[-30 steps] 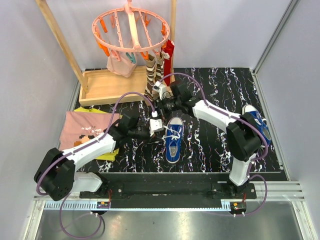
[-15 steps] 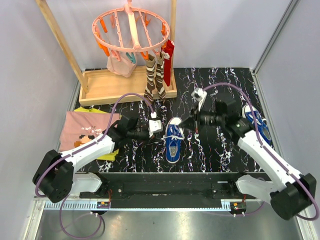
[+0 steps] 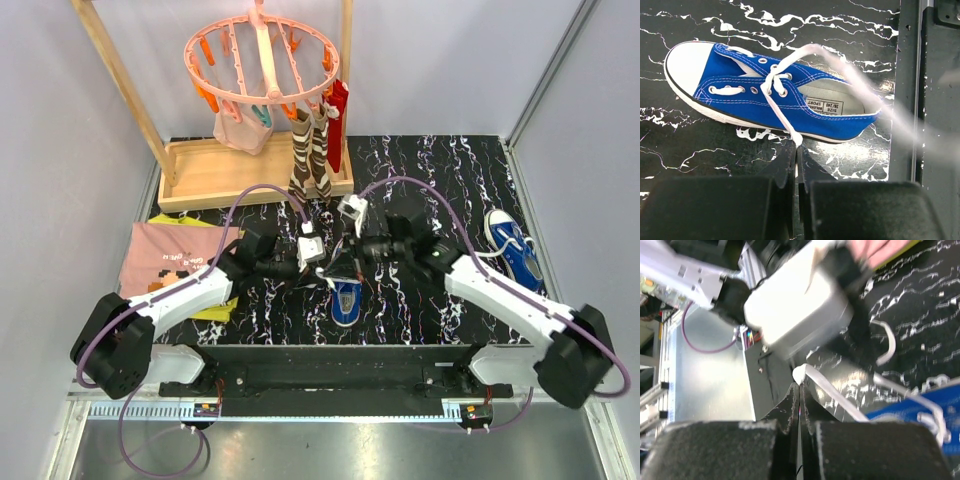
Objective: Tie the shoes
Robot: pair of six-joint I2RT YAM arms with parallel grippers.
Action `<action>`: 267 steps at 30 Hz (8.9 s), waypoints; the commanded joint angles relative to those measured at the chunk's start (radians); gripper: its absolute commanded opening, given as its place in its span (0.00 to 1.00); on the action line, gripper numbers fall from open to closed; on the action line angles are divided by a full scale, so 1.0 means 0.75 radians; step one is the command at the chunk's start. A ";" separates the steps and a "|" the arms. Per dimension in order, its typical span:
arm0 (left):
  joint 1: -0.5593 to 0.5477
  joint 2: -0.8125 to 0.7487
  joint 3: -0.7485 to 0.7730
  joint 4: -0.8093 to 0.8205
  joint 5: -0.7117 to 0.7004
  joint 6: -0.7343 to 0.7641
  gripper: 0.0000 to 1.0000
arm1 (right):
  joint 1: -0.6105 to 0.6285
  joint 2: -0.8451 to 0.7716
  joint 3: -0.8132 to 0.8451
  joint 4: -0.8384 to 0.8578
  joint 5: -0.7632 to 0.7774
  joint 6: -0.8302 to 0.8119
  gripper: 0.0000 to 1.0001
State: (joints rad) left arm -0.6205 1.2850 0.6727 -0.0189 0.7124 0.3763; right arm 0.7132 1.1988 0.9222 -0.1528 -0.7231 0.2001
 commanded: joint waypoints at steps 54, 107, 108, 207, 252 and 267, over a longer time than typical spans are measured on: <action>0.005 -0.018 -0.036 0.211 0.018 0.024 0.00 | -0.125 0.269 0.116 -0.115 -0.081 -0.170 0.57; 0.034 0.091 0.105 0.127 0.171 0.149 0.00 | -0.141 0.463 0.131 -0.060 -0.179 -1.234 0.43; 0.034 0.093 0.105 0.129 0.171 0.147 0.00 | -0.141 0.463 0.124 -0.056 -0.181 -1.236 0.42; 0.240 0.112 0.467 -0.582 -0.136 -0.013 0.00 | -0.116 0.476 0.128 -0.144 0.027 -1.093 0.00; -0.541 0.418 0.666 -0.368 -0.065 0.218 0.00 | -0.213 0.506 0.198 -0.213 -0.091 -0.886 0.00; -0.515 0.443 0.617 -0.214 0.050 0.221 0.26 | -0.233 0.502 0.178 -0.224 -0.185 -0.960 0.00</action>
State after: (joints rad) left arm -1.0302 1.6867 1.1645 -0.2676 0.7044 0.5819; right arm 0.5465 1.5913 1.0454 -0.3218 -0.8120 -0.4881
